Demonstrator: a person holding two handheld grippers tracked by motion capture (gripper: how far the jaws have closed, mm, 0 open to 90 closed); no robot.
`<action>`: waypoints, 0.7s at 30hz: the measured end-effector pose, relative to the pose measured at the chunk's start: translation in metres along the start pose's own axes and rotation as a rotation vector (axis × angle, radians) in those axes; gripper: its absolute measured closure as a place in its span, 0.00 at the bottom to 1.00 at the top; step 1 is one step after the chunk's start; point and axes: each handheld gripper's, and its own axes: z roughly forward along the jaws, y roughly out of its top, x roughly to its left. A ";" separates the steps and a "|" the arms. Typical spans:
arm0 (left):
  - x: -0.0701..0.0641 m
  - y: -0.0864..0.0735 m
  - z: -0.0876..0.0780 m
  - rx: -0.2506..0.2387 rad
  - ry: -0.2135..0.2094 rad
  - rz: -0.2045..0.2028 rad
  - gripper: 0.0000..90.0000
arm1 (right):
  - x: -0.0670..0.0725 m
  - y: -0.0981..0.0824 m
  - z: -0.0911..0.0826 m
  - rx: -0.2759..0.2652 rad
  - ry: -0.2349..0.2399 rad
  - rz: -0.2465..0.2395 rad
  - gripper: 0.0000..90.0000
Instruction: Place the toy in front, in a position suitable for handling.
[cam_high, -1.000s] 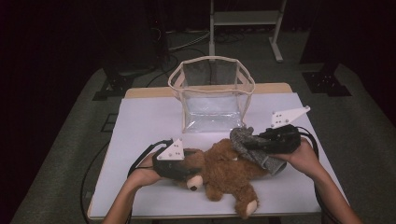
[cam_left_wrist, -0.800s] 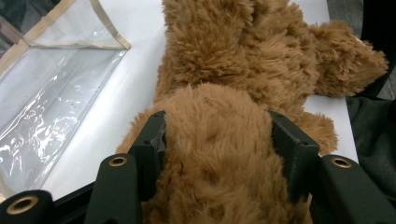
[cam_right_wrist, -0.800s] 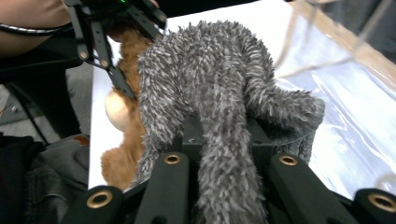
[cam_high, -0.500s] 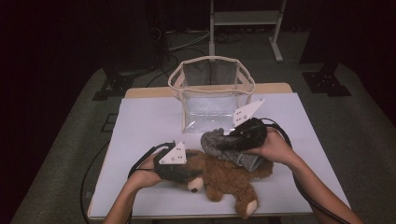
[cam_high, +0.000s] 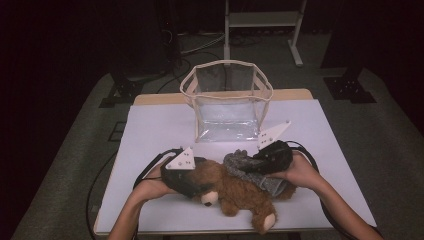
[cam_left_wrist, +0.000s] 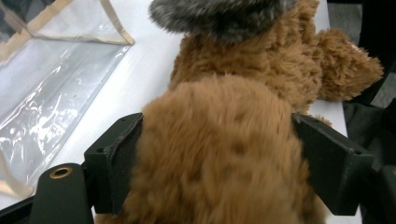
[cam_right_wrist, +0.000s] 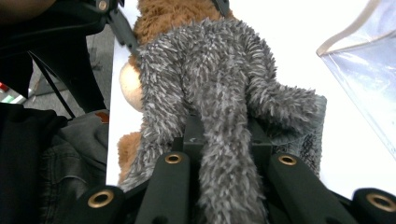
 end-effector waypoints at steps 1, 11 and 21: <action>0.000 0.000 0.000 0.000 0.000 0.000 0.28 | 0.000 -0.001 -0.001 -0.003 0.001 0.012 0.84; 0.001 -0.009 0.006 -0.034 -0.030 -0.006 0.53 | 0.007 0.049 -0.026 0.033 -0.015 -0.082 0.84; -0.002 -0.008 0.006 -0.031 -0.025 0.029 0.53 | 0.011 0.068 0.046 0.172 0.057 -0.143 0.84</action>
